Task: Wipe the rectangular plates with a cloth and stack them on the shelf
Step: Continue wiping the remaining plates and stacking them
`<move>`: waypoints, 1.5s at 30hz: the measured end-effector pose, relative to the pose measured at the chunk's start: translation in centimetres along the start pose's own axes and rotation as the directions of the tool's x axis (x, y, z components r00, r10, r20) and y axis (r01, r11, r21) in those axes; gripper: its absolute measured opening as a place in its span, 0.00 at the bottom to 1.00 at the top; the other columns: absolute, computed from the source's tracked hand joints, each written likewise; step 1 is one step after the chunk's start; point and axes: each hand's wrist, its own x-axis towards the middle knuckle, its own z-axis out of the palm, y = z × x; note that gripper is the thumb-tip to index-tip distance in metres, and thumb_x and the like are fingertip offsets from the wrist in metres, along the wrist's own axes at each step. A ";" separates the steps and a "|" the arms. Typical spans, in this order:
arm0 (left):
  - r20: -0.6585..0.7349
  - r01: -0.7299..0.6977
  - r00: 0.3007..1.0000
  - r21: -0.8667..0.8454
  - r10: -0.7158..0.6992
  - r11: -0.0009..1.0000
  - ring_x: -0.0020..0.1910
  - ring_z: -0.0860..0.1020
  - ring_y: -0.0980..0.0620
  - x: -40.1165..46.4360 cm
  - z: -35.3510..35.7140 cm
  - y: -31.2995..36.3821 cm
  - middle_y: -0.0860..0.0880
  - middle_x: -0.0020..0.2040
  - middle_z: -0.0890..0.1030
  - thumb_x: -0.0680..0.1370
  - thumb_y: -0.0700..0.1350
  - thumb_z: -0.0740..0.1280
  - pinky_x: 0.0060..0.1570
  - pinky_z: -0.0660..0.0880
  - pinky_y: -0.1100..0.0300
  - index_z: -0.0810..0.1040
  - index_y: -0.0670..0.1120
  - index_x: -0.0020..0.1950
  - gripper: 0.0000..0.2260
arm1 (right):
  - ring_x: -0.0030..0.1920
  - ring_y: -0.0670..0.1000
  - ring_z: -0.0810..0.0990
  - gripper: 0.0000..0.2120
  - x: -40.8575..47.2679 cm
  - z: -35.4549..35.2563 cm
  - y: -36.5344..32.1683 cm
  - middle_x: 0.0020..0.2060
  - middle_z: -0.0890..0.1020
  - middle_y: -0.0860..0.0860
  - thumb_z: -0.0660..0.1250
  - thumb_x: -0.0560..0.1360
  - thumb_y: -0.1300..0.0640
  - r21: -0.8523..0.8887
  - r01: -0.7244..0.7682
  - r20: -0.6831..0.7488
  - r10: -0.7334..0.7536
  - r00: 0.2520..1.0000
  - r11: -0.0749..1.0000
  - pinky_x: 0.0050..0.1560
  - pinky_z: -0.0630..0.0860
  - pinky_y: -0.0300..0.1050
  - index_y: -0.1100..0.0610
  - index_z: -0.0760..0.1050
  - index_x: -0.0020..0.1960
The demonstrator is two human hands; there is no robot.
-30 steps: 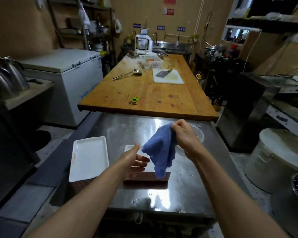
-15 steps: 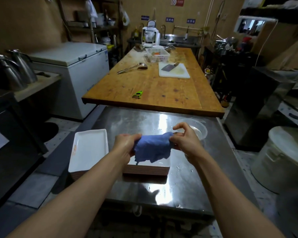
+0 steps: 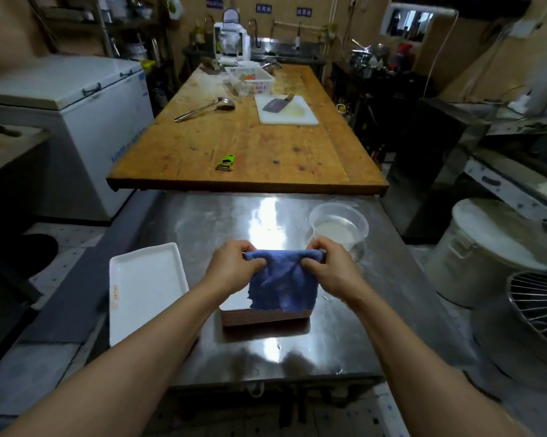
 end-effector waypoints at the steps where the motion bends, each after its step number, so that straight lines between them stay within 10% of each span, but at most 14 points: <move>1: 0.012 -0.008 1.000 -0.014 0.008 1.000 0.32 0.75 0.53 0.5 0.1 -0.2 0.50 0.31 0.77 0.73 0.41 0.68 0.31 0.70 0.61 0.74 0.50 0.34 0.10 | 0.45 0.53 0.80 0.05 0.2 0.4 0.1 0.42 0.80 0.53 0.68 0.73 0.60 0.021 -0.015 -0.047 0.016 0.999 1.000 0.44 0.78 0.48 0.55 0.72 0.46; 8: 0.098 0.144 0.987 -0.218 -0.125 0.965 0.32 0.78 0.48 3.9 2.2 -2.7 0.47 0.33 0.80 0.71 0.40 0.69 0.41 0.79 0.52 0.77 0.47 0.47 0.06 | 0.36 0.44 0.74 0.10 2.4 3.2 1.7 0.39 0.76 0.50 0.69 0.74 0.58 -0.047 -0.176 -0.274 0.157 0.949 0.983 0.31 0.66 0.32 0.58 0.68 0.50; 14: 0.121 0.110 0.986 0.006 -0.110 0.994 0.47 0.76 0.49 4.4 3.0 -5.3 0.46 0.57 0.77 0.76 0.45 0.67 0.47 0.72 0.60 0.70 0.47 0.67 0.20 | 0.63 0.60 0.72 0.20 3.7 5.5 4.8 0.62 0.74 0.61 0.62 0.78 0.55 -0.264 -0.333 -0.171 0.296 0.940 0.905 0.62 0.68 0.49 0.60 0.68 0.68; 21: 0.007 0.099 0.995 0.196 -0.103 0.976 0.63 0.71 0.45 5.4 3.1 -7.9 0.46 0.65 0.73 0.75 0.44 0.67 0.59 0.70 0.52 0.71 0.47 0.66 0.19 | 0.62 0.60 0.71 0.17 2.1 8.7 4.6 0.61 0.72 0.59 0.56 0.75 0.60 -0.380 -0.009 0.002 0.010 1.000 0.925 0.59 0.70 0.50 0.61 0.75 0.61; 27: -0.050 0.222 0.974 0.357 -0.219 0.907 0.63 0.69 0.41 5.6 3.3 -9.9 0.41 0.64 0.69 0.73 0.38 0.64 0.58 0.70 0.51 0.66 0.43 0.67 0.22 | 0.74 0.59 0.55 0.23 0.9 10.7 6.7 0.74 0.57 0.61 0.49 0.80 0.53 -0.608 0.100 0.179 0.014 0.984 0.787 0.72 0.53 0.49 0.56 0.60 0.74; 31: 0.018 0.217 0.971 0.357 -0.239 0.909 0.53 0.75 0.43 5.7 3.5 -10.9 0.42 0.58 0.73 0.72 0.35 0.63 0.47 0.70 0.57 0.73 0.41 0.58 0.15 | 0.63 0.65 0.72 0.28 2.4 10.5 7.8 0.63 0.73 0.66 0.71 0.67 0.58 -0.701 0.092 0.119 -0.011 0.993 0.708 0.63 0.69 0.55 0.64 0.71 0.65; 37: 0.019 0.210 0.975 0.255 -0.222 0.944 0.46 0.76 0.47 5.9 3.3 -12.1 0.46 0.51 0.78 0.70 0.35 0.63 0.43 0.72 0.58 0.77 0.48 0.55 0.16 | 0.50 0.64 0.77 0.20 6.8 10.7 7.1 0.50 0.78 0.62 0.74 0.59 0.63 -0.588 0.007 -0.014 -0.018 1.000 0.809 0.48 0.73 0.52 0.65 0.78 0.51; 45: 0.054 0.209 0.975 0.122 -0.217 0.970 0.51 0.77 0.40 5.9 3.8 -12.7 0.38 0.53 0.78 0.73 0.37 0.64 0.51 0.73 0.54 0.72 0.46 0.65 0.20 | 0.67 0.61 0.62 0.35 6.9 16.9 3.8 0.67 0.67 0.58 0.72 0.62 0.52 -0.411 0.239 0.219 -0.160 0.963 0.880 0.67 0.58 0.49 0.57 0.70 0.67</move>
